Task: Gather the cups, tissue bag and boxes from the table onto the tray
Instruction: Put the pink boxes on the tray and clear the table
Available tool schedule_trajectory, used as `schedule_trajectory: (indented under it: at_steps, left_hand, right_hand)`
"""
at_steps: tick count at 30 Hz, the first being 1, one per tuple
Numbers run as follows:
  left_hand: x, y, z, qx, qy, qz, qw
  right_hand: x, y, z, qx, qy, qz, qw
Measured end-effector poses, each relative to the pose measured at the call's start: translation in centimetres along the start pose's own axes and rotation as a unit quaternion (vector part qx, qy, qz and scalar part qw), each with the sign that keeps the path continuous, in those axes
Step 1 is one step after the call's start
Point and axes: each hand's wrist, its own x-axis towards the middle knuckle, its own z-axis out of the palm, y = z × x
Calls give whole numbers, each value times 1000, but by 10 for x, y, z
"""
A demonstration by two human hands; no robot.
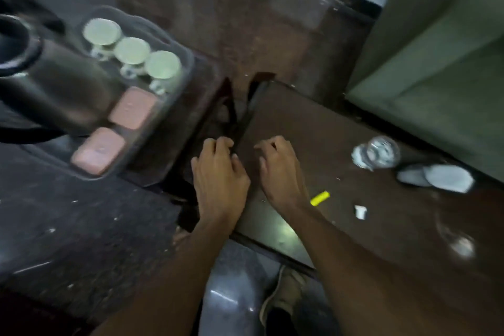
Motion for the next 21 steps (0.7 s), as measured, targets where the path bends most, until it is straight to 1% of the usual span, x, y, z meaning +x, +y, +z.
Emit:
schedule_trajectory:
  at_steps: [3, 5, 9, 11, 13, 16, 21]
  left_hand:
    - [-43, 58, 54, -6, -81, 55, 995]
    - [-75, 89, 86, -9, -140, 87, 986]
    - [-134, 129, 141, 24, -239, 161, 957]
    - [-154, 140, 165, 54, -271, 192, 942]
    - [-165, 148, 186, 77, -293, 213, 929]
    - [-168, 152, 212, 104, -311, 227, 917]
    - [-168, 149, 239, 157, -334, 242, 897]
  right_hand:
    - [-59, 88, -29, -2, 30, 96, 995]
    - [-105, 140, -45, -10, 47, 152, 987]
    - [-196, 229, -67, -22, 69, 283, 956]
    - [-238, 261, -70, -22, 54, 330, 942]
    - [-273, 283, -67, -17, 36, 359, 932]
    - [-305, 297, -54, 14, 23, 385, 922]
    - [-317, 298, -30, 71, 44, 399, 913]
